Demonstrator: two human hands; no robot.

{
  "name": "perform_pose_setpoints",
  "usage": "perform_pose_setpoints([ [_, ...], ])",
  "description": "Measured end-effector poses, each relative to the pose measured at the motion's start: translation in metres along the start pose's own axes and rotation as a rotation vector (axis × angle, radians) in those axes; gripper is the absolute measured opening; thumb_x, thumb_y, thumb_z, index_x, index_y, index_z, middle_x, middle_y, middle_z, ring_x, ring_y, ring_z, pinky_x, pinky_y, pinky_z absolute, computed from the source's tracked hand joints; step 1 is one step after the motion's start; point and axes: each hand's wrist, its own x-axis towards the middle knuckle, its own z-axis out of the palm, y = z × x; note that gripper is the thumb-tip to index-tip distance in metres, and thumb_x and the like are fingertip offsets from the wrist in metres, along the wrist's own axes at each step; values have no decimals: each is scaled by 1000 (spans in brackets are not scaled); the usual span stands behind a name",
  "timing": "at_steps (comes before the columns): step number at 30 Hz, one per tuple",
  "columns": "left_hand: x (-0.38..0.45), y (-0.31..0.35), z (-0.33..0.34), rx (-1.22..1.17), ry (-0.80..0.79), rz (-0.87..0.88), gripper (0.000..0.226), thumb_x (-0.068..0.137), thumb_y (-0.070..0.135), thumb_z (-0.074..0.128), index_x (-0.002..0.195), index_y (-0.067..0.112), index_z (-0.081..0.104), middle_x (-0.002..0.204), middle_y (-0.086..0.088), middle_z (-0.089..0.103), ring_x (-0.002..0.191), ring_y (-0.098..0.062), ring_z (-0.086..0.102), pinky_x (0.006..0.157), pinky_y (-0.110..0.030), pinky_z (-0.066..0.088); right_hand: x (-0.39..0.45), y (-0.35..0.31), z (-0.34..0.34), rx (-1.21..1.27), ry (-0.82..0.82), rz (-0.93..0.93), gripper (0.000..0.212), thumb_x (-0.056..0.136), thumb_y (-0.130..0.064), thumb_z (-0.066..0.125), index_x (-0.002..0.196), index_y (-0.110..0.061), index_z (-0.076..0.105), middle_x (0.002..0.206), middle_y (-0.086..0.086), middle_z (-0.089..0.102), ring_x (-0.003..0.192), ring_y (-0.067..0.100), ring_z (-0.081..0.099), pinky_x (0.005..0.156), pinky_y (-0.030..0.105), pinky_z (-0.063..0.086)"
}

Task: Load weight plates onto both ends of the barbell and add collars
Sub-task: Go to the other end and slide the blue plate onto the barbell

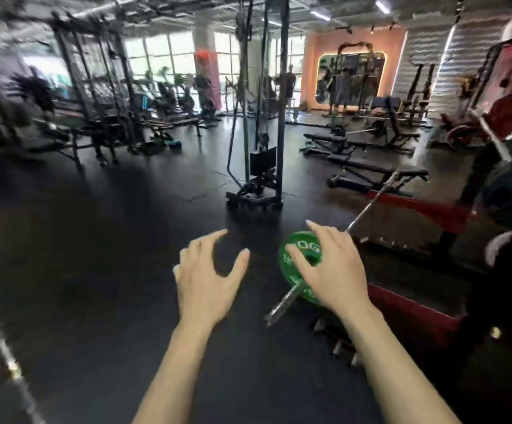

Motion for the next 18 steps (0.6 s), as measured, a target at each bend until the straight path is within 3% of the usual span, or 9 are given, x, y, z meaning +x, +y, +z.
perform_pose_setpoints([
  [4, 29, -69, -47, 70, 69, -59, 56, 81, 72, 45, 128, 42, 52, 127, 18, 51, 120, -10, 44, 100, -35, 33, 25, -75, 70, 34, -58, -103, 67, 88, -67, 46, 139, -23, 49, 127, -5, 58, 113, 21, 48, 93, 40, 45],
  [8, 58, -121, -66, 107, 63, -106, 57, 80, 75, 42, 128, 45, 49, 130, 18, 49, 122, -9, 41, 104, -37, 33, 48, -109, 120, 35, -103, -126, 66, 90, -64, 49, 140, -21, 48, 128, -3, 58, 115, 22, 49, 92, 40, 45],
  [11, 81, -148, -62, 101, 45, -123, 57, 81, 75, 43, 128, 45, 50, 130, 18, 50, 121, -9, 43, 105, -40, 34, 68, -118, 151, 43, -101, -111, 68, 89, -66, 46, 139, -21, 50, 128, -4, 59, 114, 22, 50, 92, 40, 46],
  [18, 158, -202, -15, 136, 9, -123, 54, 85, 65, 53, 131, 38, 52, 128, 17, 50, 121, -8, 40, 99, -31, 26, 134, -116, 229, 73, -122, -60, 65, 90, -61, 51, 141, -22, 47, 132, -5, 56, 117, 20, 47, 94, 40, 43],
])
